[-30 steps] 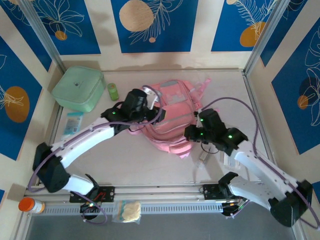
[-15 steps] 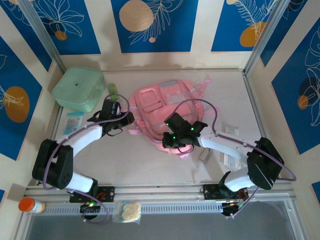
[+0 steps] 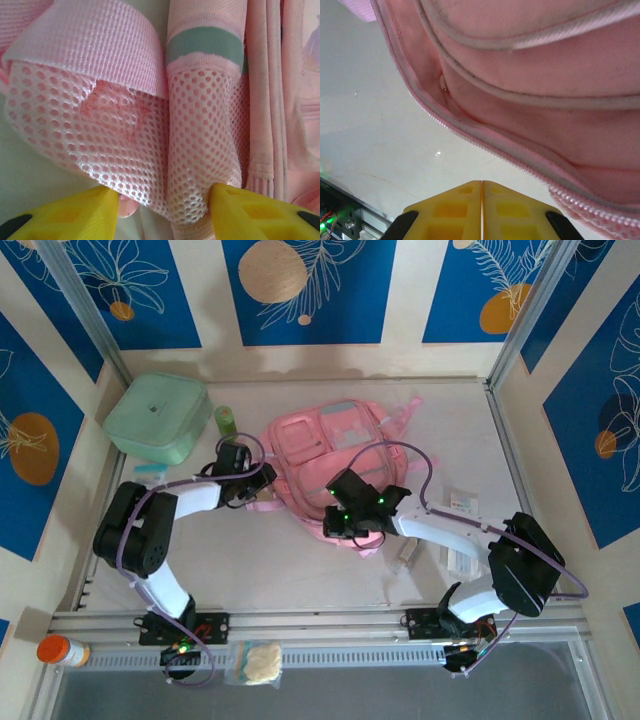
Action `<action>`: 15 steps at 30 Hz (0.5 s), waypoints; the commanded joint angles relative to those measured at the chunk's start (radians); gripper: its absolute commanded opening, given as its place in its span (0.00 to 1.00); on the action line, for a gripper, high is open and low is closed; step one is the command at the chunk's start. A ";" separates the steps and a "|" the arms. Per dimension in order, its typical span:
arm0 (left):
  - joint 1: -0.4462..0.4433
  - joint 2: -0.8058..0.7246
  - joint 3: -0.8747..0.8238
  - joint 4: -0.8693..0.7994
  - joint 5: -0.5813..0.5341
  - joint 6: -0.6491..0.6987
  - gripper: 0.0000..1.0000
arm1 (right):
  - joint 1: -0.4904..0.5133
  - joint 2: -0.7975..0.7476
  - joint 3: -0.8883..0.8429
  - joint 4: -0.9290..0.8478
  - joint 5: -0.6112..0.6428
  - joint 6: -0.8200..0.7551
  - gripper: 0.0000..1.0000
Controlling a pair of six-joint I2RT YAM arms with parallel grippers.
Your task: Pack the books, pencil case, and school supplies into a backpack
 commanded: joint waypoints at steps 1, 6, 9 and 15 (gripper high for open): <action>-0.012 0.034 0.040 0.090 0.012 -0.046 0.50 | 0.011 0.016 -0.016 0.003 -0.003 0.038 0.09; -0.036 0.079 0.062 0.133 0.021 -0.072 0.44 | 0.016 0.020 -0.011 0.000 -0.007 0.053 0.09; -0.039 0.079 0.054 0.166 0.018 -0.086 0.38 | 0.026 0.020 -0.001 -0.021 0.003 0.058 0.09; -0.057 0.071 0.056 0.192 0.023 -0.094 0.26 | 0.033 0.040 -0.005 -0.009 -0.005 0.076 0.09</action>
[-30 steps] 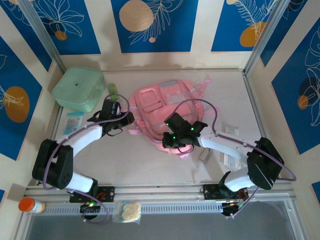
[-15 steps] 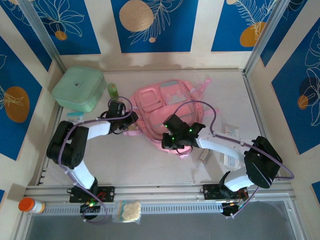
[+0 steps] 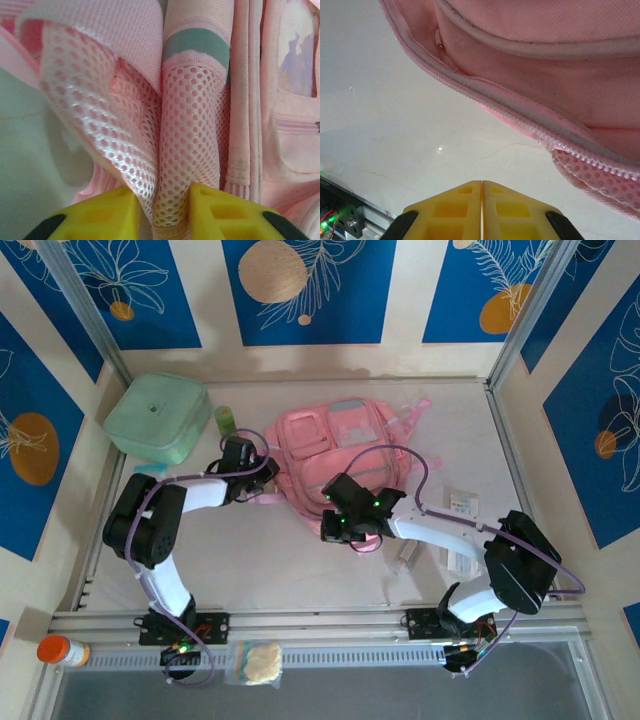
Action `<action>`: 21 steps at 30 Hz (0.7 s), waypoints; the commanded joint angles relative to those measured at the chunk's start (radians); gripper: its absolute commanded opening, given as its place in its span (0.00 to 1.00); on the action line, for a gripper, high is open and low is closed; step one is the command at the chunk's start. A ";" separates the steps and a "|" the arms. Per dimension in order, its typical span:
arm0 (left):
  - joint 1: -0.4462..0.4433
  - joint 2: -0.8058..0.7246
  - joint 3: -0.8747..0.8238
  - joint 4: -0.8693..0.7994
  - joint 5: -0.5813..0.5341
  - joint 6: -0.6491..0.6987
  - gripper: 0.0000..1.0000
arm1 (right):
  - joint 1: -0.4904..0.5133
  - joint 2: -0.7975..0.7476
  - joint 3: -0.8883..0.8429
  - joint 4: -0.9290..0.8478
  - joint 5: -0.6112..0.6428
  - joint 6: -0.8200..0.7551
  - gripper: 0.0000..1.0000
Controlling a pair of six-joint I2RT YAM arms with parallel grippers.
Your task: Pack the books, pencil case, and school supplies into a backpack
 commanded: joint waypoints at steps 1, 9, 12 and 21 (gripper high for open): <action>-0.029 0.001 0.022 0.068 0.026 -0.011 0.24 | 0.006 0.025 -0.001 -0.007 -0.008 0.026 0.09; -0.050 -0.023 0.009 0.098 0.042 -0.023 0.06 | 0.011 0.056 0.005 -0.001 -0.016 0.051 0.09; -0.058 -0.042 -0.001 0.093 0.042 -0.022 0.00 | -0.025 0.072 -0.013 0.022 -0.020 0.028 0.09; -0.113 -0.141 -0.105 0.074 0.005 -0.048 0.00 | -0.256 0.090 -0.004 0.049 0.000 -0.175 0.10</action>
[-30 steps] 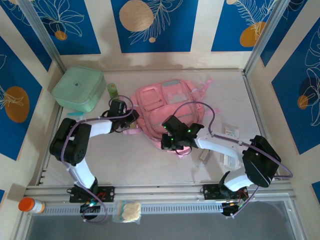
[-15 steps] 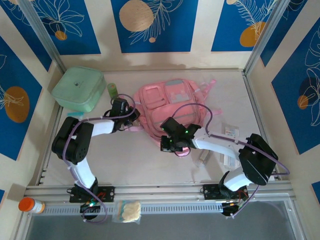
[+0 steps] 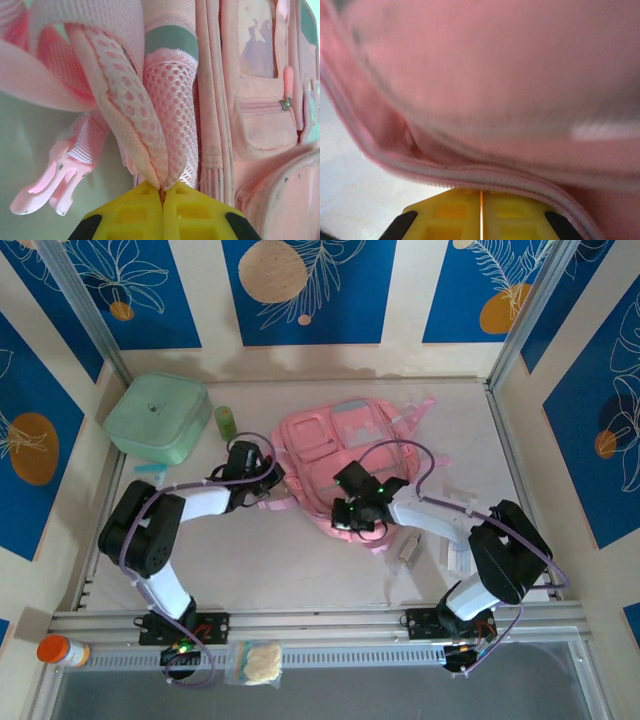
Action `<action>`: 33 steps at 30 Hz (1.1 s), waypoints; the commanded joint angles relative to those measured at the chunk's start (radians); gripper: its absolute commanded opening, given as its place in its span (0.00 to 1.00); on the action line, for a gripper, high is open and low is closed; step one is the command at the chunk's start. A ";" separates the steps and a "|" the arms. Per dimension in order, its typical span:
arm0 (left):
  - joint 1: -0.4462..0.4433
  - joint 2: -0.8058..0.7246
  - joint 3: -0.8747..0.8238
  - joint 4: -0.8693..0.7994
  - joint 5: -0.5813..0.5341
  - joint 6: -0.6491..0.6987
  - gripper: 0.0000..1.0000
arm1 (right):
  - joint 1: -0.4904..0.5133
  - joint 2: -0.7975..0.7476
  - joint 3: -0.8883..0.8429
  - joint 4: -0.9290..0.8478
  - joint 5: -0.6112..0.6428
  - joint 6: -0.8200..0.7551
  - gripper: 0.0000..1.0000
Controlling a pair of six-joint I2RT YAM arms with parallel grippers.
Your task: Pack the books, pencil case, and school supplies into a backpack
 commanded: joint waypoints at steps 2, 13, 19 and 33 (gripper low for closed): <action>-0.063 -0.078 -0.052 0.024 0.001 -0.018 0.00 | -0.124 0.032 0.008 0.063 -0.017 -0.160 0.10; -0.183 -0.175 -0.133 0.045 -0.140 -0.150 0.00 | -0.189 0.016 0.116 0.019 -0.016 -0.327 0.21; -0.184 -0.178 -0.125 0.058 -0.134 -0.182 0.00 | -0.075 -0.107 0.108 -0.159 0.163 -0.305 0.33; -0.202 -0.214 -0.151 0.110 -0.132 -0.239 0.00 | 0.245 0.119 0.174 0.080 0.226 -0.056 0.28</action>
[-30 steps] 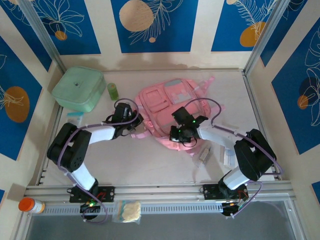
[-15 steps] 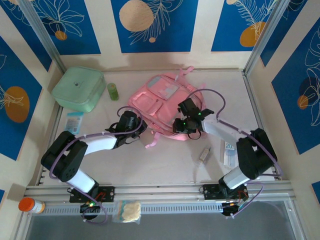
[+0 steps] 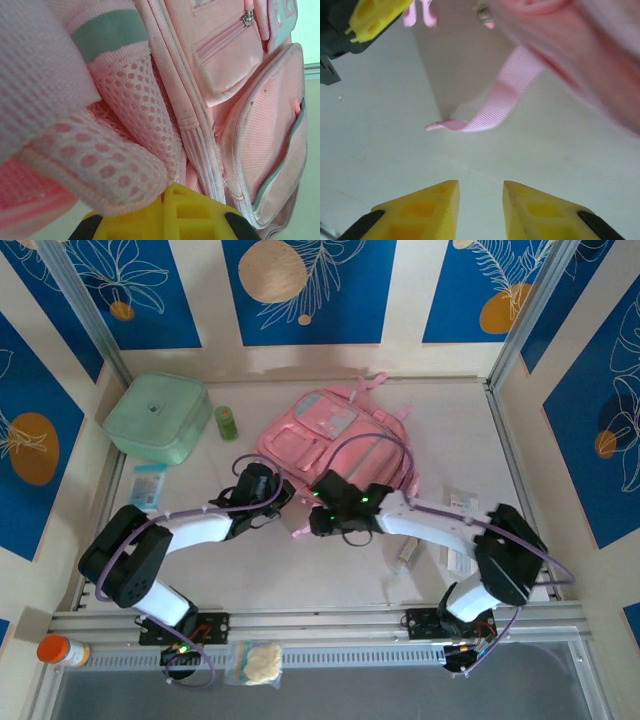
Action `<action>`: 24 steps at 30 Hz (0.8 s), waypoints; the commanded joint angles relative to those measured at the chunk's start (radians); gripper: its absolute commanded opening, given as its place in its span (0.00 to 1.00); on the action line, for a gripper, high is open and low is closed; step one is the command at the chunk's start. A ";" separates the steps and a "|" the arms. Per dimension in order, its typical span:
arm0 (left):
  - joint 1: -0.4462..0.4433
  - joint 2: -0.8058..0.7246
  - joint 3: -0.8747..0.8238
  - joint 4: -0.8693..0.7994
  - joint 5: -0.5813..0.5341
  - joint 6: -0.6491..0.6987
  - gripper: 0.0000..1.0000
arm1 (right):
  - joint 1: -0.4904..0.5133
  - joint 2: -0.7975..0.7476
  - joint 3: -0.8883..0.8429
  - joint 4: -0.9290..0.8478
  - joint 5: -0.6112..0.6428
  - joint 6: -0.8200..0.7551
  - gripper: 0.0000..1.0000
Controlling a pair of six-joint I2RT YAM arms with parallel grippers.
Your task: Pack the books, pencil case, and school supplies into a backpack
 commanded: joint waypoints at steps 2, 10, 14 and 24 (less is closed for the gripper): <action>-0.022 -0.047 -0.003 0.069 0.015 -0.013 0.00 | 0.026 0.115 0.067 0.133 0.109 0.058 0.28; -0.028 -0.069 -0.014 0.073 0.018 -0.018 0.00 | 0.019 0.230 0.163 0.126 0.275 0.154 0.29; -0.041 -0.071 -0.020 0.086 0.020 -0.028 0.00 | 0.018 0.283 0.264 -0.044 0.374 0.254 0.31; -0.055 -0.097 -0.017 0.069 0.001 -0.020 0.00 | 0.019 0.266 0.268 -0.134 0.470 0.341 0.28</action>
